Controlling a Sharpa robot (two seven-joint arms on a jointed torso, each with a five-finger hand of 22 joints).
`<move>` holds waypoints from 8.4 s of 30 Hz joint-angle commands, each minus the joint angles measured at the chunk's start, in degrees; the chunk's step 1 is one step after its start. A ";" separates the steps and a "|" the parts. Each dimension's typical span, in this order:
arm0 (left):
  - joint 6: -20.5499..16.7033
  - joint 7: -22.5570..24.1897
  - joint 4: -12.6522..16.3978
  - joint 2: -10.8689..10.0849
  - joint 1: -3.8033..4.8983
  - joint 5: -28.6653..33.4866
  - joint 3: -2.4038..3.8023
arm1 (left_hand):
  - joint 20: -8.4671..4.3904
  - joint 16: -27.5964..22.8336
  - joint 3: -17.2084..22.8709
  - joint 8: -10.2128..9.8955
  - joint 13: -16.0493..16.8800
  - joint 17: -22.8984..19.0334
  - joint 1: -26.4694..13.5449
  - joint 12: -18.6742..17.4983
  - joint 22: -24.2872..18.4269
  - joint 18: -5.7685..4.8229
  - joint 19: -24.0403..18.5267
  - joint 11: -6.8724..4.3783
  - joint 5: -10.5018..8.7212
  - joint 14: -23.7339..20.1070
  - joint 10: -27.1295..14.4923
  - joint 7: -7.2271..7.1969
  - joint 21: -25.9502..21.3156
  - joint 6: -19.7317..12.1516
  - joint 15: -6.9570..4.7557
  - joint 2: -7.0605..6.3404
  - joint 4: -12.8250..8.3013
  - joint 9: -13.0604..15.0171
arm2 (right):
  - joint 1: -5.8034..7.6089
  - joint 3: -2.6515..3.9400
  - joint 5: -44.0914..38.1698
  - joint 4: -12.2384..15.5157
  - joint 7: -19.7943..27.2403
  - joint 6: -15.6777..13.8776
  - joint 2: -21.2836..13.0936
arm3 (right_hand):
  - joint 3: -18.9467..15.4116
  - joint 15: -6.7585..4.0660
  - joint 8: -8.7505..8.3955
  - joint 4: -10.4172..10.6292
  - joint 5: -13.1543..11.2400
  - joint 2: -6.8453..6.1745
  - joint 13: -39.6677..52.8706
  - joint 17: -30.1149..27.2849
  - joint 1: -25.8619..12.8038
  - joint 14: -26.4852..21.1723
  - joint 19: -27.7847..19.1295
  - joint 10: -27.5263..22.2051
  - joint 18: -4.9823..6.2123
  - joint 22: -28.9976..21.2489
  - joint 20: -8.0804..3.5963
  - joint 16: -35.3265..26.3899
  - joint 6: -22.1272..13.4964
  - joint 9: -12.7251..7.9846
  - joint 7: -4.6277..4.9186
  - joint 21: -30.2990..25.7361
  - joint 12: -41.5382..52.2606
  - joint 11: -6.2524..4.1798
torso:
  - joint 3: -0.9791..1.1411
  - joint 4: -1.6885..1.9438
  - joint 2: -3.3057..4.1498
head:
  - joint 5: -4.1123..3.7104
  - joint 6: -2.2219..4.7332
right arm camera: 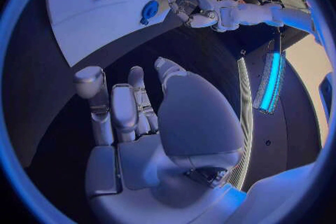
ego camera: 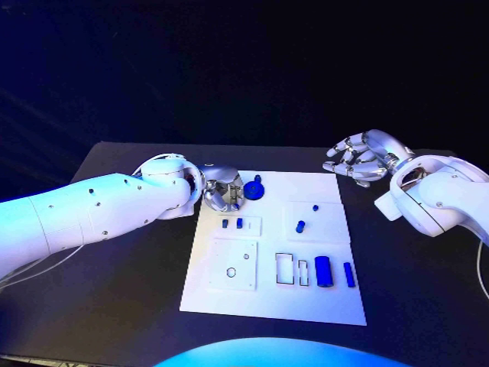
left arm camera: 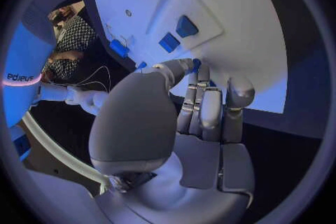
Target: Assemble the parts on the task board
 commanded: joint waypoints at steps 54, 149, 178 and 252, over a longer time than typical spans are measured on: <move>-1.17 0.02 0.52 -0.89 -0.21 0.08 -0.13 | 0.52 -0.84 0.62 -5.72 0.42 -2.68 -2.62 -3.48 -0.77 -0.03 -0.95 0.51 0.13 -1.52 0.72 0.78 -1.12 -5.90 0.36 -1.64 -0.35 -1.37 | -0.03 0.00 -0.38 -0.03 -0.42 1.86 -0.21 | 0.40 -0.02 -0.03 0.18 0.16 -0.71 -0.55 -0.55 -0.71 -0.56 -0.59 -0.27 1.24 -0.80 -0.15 -1.09 -0.41 -0.26 0.26 -1.68 -0.48 -0.06 | -0.02 0.03 0.00 | -0.12 0.00; -3.39 19.09 5.20 -12.06 -0.13 76.02 0.39 | 1.99 -19.43 -3.09 -7.01 1.26 -31.95 -3.12 -3.35 -19.14 3.48 -16.85 2.81 -0.29 -18.31 -3.40 2.91 -19.30 -3.43 2.18 2.14 -2.61 -1.60 | -8.40 -0.57 -45.94 -6.52 -3.14 17.92 8.06 | 21.07 -0.95 0.52 -11.75 -8.97 -2.01 -33.60 9.05 3.62 3.99 9.89 12.32 -3.17 14.55 -1.74 8.75 14.37 0.10 -2.52 23.58 -39.89 -1.48 | 0.09 -0.13 -0.01 | -3.13 0.33; -3.66 18.82 5.49 -11.87 -0.15 73.77 0.36 | 2.12 -19.54 -3.46 -7.27 1.25 -32.05 -3.17 -3.33 -19.54 3.47 -16.84 2.97 -0.31 -18.63 -3.99 3.07 -19.89 -3.84 2.32 2.17 -2.42 -1.66 | -9.48 -0.68 -49.75 -4.75 -6.29 7.78 7.93 | 23.17 -1.90 1.39 -15.60 -2.66 -2.05 -33.41 5.99 1.85 3.52 11.43 16.67 -3.96 16.38 -2.01 7.30 16.53 2.15 -2.91 28.00 -41.37 -2.20 | 0.12 -0.20 -0.01 | -3.47 0.53; -5.38 18.77 4.87 -9.66 -0.17 73.51 0.19 | 2.24 -19.60 -3.71 -7.50 1.24 -32.14 -3.21 -3.26 -19.88 3.47 -16.79 3.11 -0.22 -18.81 -4.51 3.20 -20.40 -4.18 2.45 2.27 -2.19 -1.72 | -17.79 -0.11 -44.73 4.71 -0.31 -0.85 15.55 | 23.87 -2.07 1.32 -16.54 -3.52 -2.01 -33.35 5.75 1.41 3.47 11.47 17.11 -3.99 16.44 -2.18 7.35 16.54 2.64 -2.84 28.19 -42.04 -2.23 | 0.01 -0.17 -0.01 | 6.75 -1.74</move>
